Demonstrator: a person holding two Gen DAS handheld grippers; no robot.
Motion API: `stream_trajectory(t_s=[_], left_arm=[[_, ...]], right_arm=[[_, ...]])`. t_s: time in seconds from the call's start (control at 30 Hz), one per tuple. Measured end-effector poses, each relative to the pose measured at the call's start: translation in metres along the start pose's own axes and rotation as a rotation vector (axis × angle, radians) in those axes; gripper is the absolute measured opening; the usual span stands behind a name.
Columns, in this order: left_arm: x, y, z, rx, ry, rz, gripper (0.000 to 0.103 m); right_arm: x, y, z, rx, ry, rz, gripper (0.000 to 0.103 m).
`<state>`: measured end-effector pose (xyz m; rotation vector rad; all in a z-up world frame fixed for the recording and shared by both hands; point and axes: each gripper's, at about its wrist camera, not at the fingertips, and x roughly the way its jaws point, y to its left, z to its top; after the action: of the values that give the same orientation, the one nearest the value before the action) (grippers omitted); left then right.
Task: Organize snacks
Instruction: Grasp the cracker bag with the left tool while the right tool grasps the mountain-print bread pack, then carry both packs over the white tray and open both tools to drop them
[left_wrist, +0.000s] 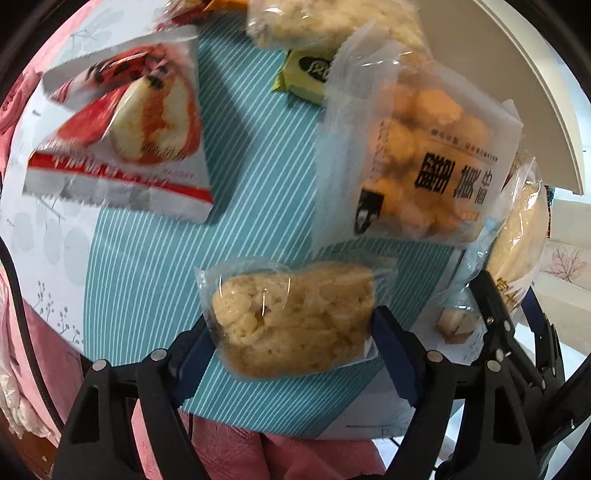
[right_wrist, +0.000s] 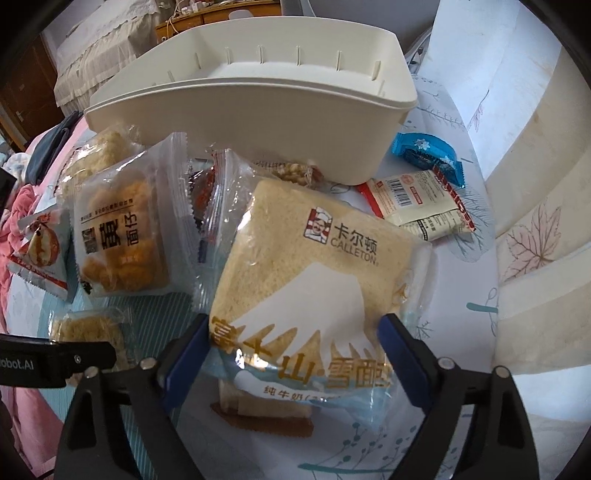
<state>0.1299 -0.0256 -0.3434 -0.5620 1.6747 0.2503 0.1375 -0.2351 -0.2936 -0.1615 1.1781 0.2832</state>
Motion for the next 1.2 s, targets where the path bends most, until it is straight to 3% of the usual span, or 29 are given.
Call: stream_trajectory(t_s=[0.2, 0.6, 0.77, 1.0, 1.2], left_arm=[[-0.012, 0.012, -0.013, 0.038, -0.015, 0.023, 0.068], [-0.058, 0.039, -0.048, 0.066, -0.044, -0.011, 0.066], [-0.093, 0.032, -0.049, 0.12, -0.054, -0.044, 0.066], [-0.144, 0.004, -0.034, 0.25, -0.099, -0.067, 0.066], [-0.187, -0.025, -0.027, 0.347, -0.154, -0.086, 0.066]], right_arm=[[-0.013, 0.006, -0.009, -0.014, 0.007, -0.002, 0.072], [-0.043, 0.007, -0.025, 0.057, 0.046, 0.078, 0.052], [-0.071, 0.009, -0.02, 0.095, 0.01, 0.112, 0.022], [-0.088, 0.004, -0.011, 0.241, 0.017, 0.208, 0.02], [-0.118, 0.001, 0.007, 0.334, -0.039, 0.269, 0.02]])
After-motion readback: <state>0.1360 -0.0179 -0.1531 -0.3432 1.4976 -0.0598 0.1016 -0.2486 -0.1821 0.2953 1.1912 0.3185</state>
